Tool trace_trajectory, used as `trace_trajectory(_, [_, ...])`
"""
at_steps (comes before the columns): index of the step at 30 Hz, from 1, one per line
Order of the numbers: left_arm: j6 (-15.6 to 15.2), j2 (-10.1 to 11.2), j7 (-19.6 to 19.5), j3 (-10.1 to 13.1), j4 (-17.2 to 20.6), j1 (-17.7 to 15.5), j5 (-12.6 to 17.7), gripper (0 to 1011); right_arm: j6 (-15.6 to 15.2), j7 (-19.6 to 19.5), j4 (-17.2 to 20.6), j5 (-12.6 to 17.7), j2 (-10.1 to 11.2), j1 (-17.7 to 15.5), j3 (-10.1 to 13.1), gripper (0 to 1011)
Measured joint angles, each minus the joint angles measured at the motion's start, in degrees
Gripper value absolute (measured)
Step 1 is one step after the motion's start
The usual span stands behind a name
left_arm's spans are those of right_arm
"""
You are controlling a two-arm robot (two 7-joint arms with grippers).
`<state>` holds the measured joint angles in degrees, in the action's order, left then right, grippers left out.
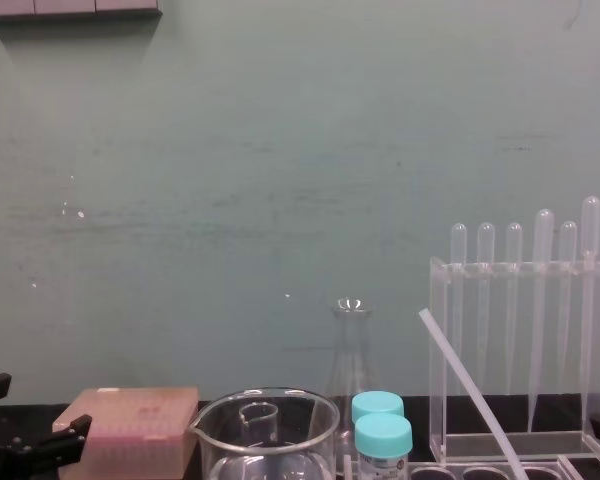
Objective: Pick up the stirring rod with one hand, then place it down.
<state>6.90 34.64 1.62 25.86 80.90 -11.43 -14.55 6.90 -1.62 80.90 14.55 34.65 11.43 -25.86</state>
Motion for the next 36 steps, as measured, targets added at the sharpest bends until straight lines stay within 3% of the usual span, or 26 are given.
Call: trace_trajectory(36, [0.0, 0.0, 0.0, 0.0, 0.0, 0.0, 0.0, 1000, 0.0, 0.0, 0.0, 0.0, 0.0, 0.0, 0.0, 1003])
